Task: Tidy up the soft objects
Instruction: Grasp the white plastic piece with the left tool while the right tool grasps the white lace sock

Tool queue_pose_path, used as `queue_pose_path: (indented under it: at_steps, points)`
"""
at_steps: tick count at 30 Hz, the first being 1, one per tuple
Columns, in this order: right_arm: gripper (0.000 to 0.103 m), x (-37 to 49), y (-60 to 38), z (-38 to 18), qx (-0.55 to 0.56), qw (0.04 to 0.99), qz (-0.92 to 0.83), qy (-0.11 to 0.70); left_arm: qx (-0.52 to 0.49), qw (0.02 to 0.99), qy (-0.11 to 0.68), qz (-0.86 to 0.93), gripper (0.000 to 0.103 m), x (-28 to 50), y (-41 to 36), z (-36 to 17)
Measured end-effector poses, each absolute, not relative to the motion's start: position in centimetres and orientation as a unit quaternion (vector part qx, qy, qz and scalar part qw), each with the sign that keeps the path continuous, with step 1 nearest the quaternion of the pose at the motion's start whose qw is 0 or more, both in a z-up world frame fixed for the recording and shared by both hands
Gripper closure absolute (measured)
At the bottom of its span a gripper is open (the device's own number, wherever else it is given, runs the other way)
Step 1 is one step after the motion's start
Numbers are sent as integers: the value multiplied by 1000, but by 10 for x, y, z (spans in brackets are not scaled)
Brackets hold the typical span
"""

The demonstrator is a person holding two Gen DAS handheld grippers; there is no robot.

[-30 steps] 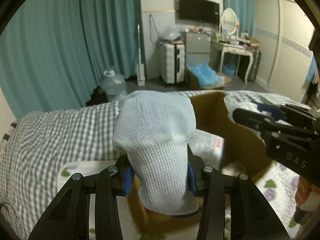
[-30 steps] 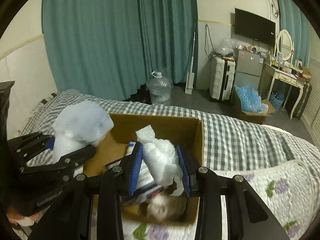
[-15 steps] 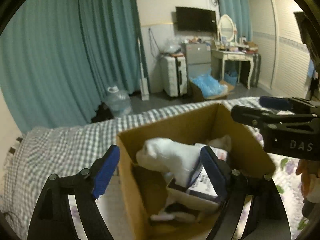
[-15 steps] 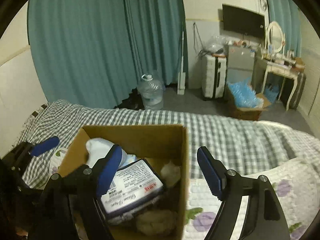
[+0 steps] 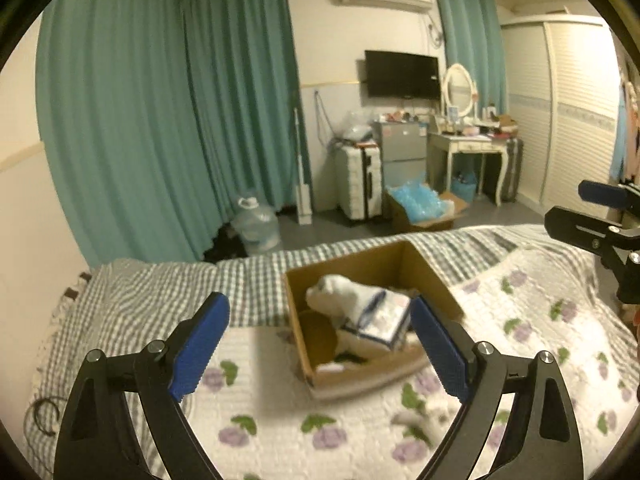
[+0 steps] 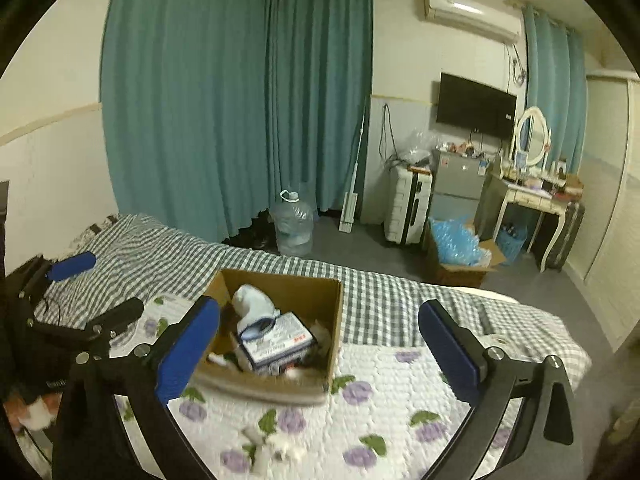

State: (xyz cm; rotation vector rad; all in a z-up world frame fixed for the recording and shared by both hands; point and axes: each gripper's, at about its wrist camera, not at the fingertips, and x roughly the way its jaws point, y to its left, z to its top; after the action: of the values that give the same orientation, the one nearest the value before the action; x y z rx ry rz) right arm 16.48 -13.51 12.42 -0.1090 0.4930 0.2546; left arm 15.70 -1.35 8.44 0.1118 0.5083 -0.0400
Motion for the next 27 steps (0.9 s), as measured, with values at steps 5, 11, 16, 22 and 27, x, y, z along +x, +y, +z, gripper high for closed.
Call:
queue_pose_path:
  at_steps: [5, 11, 16, 22, 27]
  points:
    - [3, 122, -142, 116, -67, 959, 132, 242, 52, 968, 245, -18, 10, 116, -18, 77]
    - [3, 100, -144, 81, -65, 953, 147, 256, 37, 964, 264, -13, 10, 99, -21, 48]
    - [3, 110, -141, 39, -54, 943, 171, 282, 11, 954, 298, 3, 10, 103, -17, 5]
    - [3, 136, -128, -26, -75, 925, 193, 320, -2, 935, 354, 25, 10, 122, -15, -60]
    - [3, 165, -119, -83, -104, 903, 195, 369, 6, 919, 392, 40, 10, 145, -19, -102]
